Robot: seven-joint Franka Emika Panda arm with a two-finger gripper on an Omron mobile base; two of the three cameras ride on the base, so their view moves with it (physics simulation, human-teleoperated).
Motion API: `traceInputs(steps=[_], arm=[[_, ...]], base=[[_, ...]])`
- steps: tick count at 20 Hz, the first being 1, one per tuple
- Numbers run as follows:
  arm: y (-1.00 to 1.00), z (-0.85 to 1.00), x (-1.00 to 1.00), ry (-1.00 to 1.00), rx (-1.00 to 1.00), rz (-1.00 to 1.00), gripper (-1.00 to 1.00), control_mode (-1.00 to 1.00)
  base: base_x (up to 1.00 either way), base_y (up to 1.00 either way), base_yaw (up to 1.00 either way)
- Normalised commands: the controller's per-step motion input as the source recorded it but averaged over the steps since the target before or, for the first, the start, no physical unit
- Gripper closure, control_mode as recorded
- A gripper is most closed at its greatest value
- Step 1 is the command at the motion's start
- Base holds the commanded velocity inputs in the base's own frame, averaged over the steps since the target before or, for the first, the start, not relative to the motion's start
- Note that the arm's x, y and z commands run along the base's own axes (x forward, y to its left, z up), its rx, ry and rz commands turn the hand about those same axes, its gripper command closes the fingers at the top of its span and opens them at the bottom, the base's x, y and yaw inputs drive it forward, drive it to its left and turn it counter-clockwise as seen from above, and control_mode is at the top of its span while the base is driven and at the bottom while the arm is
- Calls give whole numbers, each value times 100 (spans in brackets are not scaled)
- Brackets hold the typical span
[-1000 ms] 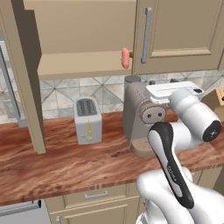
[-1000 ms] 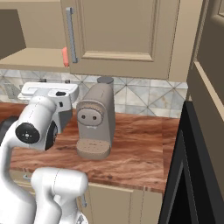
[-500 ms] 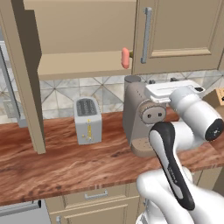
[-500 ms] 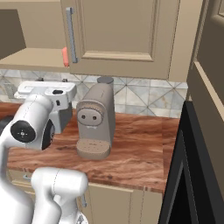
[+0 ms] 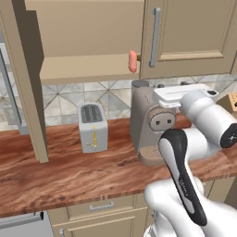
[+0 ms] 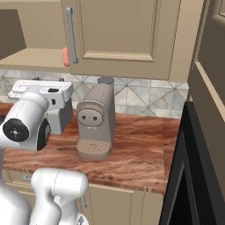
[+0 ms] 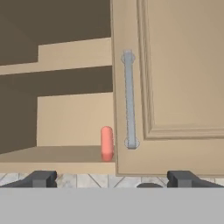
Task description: Pick up the bar soap and sponge from the sink, and place them back in the cabinet, and close the cabinet doors.
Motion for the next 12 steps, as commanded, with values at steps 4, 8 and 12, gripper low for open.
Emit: traceInputs(steps=[4,8,12], arm=[[0,5,-25,0,0,0,-100,-100],[0,8,-36,0,0,0,-100,-100],[0,4,-29,0,0,0,-100,-100]], base=[[0,0,0],[0,0,0],[0,0,0]])
